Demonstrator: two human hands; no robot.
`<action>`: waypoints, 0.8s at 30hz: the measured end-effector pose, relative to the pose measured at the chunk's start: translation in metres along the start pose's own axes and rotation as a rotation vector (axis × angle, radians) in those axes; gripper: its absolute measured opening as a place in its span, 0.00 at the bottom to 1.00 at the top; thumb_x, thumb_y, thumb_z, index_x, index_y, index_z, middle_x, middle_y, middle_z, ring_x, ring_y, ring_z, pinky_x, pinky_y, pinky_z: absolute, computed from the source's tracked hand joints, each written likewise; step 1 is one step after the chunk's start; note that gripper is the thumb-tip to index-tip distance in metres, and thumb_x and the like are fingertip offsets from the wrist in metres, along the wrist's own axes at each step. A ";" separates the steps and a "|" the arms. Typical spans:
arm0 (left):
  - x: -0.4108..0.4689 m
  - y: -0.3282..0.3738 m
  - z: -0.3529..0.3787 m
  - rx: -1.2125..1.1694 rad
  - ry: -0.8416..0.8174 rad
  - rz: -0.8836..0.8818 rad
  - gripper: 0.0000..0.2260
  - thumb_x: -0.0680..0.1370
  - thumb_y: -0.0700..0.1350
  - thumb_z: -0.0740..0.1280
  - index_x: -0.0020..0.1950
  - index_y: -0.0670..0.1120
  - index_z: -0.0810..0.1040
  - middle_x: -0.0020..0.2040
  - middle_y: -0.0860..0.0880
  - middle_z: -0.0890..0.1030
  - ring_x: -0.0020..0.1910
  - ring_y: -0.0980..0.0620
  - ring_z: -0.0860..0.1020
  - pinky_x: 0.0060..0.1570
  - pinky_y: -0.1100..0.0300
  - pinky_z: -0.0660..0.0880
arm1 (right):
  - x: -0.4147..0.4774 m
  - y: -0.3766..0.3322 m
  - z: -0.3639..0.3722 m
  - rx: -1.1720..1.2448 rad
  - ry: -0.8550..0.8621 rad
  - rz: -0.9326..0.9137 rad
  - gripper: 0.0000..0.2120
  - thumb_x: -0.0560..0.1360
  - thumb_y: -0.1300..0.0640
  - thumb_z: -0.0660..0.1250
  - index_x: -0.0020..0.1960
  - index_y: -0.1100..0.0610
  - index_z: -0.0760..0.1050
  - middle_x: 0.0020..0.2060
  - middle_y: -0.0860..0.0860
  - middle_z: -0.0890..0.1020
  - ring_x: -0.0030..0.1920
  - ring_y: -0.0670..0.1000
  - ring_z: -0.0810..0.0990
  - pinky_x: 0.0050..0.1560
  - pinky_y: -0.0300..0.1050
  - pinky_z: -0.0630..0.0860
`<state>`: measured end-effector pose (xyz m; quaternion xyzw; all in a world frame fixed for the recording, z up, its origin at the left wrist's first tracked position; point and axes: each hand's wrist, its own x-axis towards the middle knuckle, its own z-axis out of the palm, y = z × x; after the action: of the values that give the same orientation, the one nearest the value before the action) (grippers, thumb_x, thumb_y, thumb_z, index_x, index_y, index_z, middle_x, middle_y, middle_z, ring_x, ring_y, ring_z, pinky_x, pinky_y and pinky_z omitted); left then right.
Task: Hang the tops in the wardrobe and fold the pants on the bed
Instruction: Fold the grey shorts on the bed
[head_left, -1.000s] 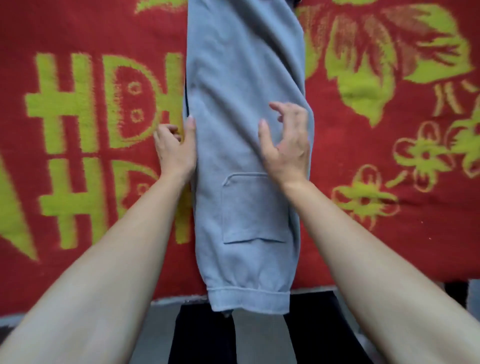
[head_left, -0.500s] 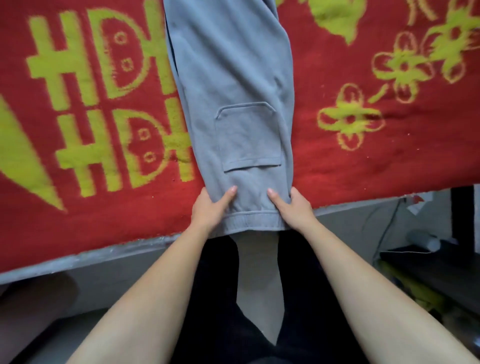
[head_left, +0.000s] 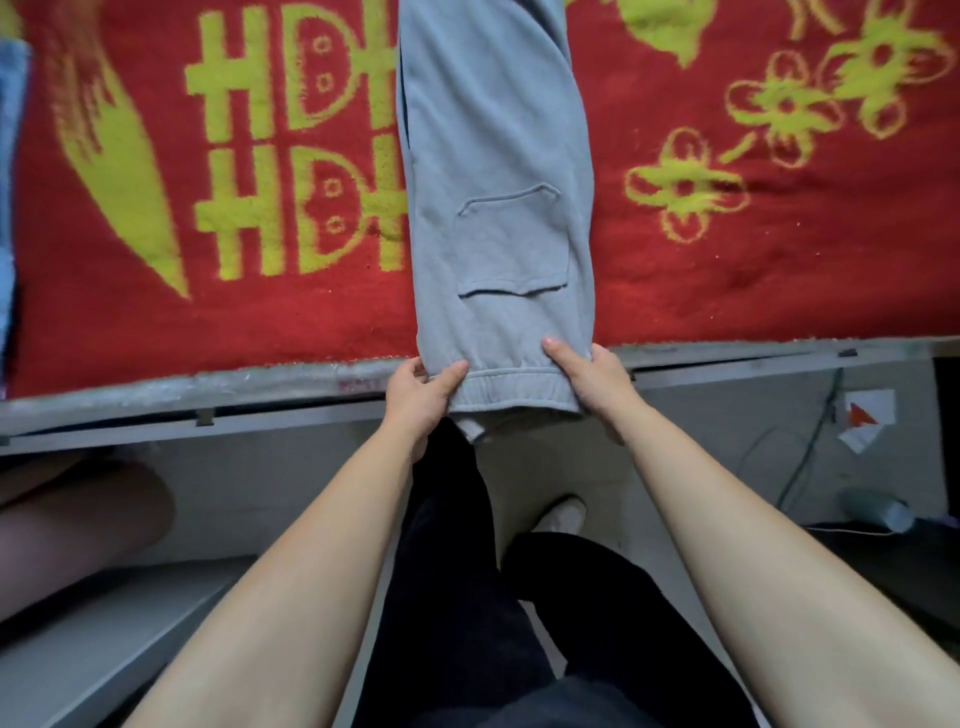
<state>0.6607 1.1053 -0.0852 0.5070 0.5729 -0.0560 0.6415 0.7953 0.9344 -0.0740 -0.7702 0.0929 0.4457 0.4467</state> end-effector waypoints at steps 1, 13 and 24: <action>-0.014 -0.009 0.002 -0.008 0.007 -0.015 0.19 0.73 0.43 0.76 0.61 0.39 0.77 0.54 0.42 0.84 0.52 0.46 0.84 0.58 0.48 0.79 | -0.010 0.010 -0.005 -0.008 -0.011 0.021 0.25 0.76 0.43 0.71 0.64 0.59 0.79 0.59 0.53 0.83 0.59 0.52 0.81 0.64 0.48 0.75; -0.095 0.022 0.006 -0.175 0.019 -0.090 0.30 0.77 0.36 0.68 0.74 0.52 0.61 0.62 0.43 0.77 0.47 0.45 0.82 0.31 0.59 0.79 | -0.069 -0.001 -0.051 0.201 -0.088 0.120 0.20 0.76 0.45 0.70 0.63 0.46 0.65 0.61 0.50 0.75 0.52 0.49 0.81 0.35 0.43 0.80; 0.019 0.201 0.034 -0.137 0.090 -0.059 0.08 0.75 0.34 0.60 0.41 0.46 0.74 0.31 0.48 0.74 0.27 0.52 0.71 0.34 0.59 0.71 | 0.044 -0.179 -0.040 0.162 -0.028 0.133 0.13 0.73 0.42 0.63 0.44 0.51 0.79 0.29 0.47 0.82 0.31 0.50 0.80 0.35 0.38 0.77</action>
<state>0.8214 1.1871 0.0113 0.4468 0.6182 -0.0126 0.6466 0.9427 1.0193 0.0086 -0.7174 0.1734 0.4759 0.4783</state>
